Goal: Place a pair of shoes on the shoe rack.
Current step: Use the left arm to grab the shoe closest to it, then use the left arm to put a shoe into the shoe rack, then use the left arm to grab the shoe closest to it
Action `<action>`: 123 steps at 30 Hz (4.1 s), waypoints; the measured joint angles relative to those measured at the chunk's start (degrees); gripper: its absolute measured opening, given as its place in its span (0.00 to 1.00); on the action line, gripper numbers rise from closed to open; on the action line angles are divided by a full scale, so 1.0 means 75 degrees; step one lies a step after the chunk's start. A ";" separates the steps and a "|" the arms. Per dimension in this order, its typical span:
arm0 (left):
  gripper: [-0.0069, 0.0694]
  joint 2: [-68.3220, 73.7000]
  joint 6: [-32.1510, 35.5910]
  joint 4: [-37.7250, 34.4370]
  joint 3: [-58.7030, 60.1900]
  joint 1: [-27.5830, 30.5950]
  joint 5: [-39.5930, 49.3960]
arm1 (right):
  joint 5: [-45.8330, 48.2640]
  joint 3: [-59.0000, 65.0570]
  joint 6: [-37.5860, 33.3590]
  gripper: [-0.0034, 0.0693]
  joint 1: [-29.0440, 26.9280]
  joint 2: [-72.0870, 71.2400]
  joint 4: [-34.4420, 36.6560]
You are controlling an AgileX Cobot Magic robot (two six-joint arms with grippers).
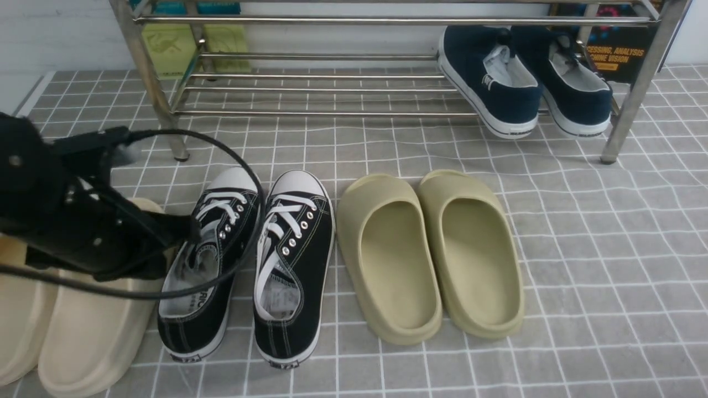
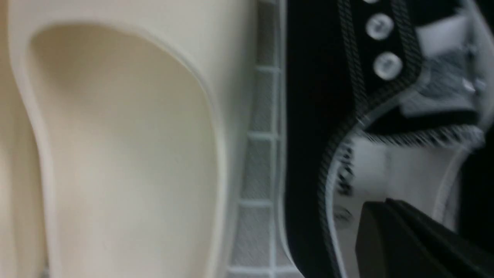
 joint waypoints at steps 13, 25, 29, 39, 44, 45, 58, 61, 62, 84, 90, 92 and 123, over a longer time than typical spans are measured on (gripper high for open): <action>0.51 0.1163 0.0000 0.0355 0.0000 0.0000 -0.0925 | 0.0000 0.0000 0.0000 0.38 0.0000 0.0000 0.0000; 0.07 0.1367 -0.0026 0.0730 -0.0549 0.0000 -0.0356 | 0.0000 0.0000 0.0000 0.38 0.0000 0.0000 0.0000; 0.07 0.0961 -0.0026 0.0574 -0.1262 0.0000 0.0320 | 0.0000 0.0000 0.0000 0.38 0.0000 0.0000 0.0000; 0.07 0.1844 -0.0026 0.0523 -0.3341 0.0000 0.0107 | 0.0000 0.0000 0.0000 0.38 0.0000 0.0000 0.0000; 0.07 0.2992 -0.0026 0.0529 -0.4561 0.0000 0.0177 | 0.0000 0.0000 0.0000 0.38 0.0000 0.0000 0.0000; 0.07 0.3163 -0.0026 0.0529 -0.4837 0.0000 0.0177 | 0.0000 0.0000 0.0000 0.38 0.0000 0.0000 0.0000; 0.07 0.5343 -0.0026 0.0531 -0.7346 0.0000 -0.0871 | 0.0000 0.0000 0.0000 0.38 0.0000 0.0000 0.0000; 0.08 0.5578 -0.0026 0.0531 -0.7468 0.0000 -0.1357 | 0.0000 0.0000 0.0000 0.38 0.0000 0.0000 0.0000; 0.09 0.5587 -0.0026 0.0531 -0.7468 0.0000 -0.1389 | 0.0000 0.0000 0.0000 0.38 0.0000 0.0000 0.0000; 0.41 0.3279 0.0329 0.0474 -0.7609 0.0000 0.2835 | 0.0000 0.0000 0.0000 0.38 0.0000 0.0000 0.0000; 0.15 0.3685 0.0430 0.0490 -0.7222 0.0000 0.2965 | 0.0000 0.0000 0.0000 0.38 0.0000 0.0000 0.0000; 0.07 0.4122 0.0458 0.0490 -0.6998 0.0000 0.2413 | 0.0000 0.0000 0.0000 0.38 0.0000 0.0000 0.0000; 0.07 0.2965 0.1929 -0.2074 -0.6211 -0.0301 0.4099 | 0.0000 0.0000 0.0000 0.38 0.0000 0.0000 0.0000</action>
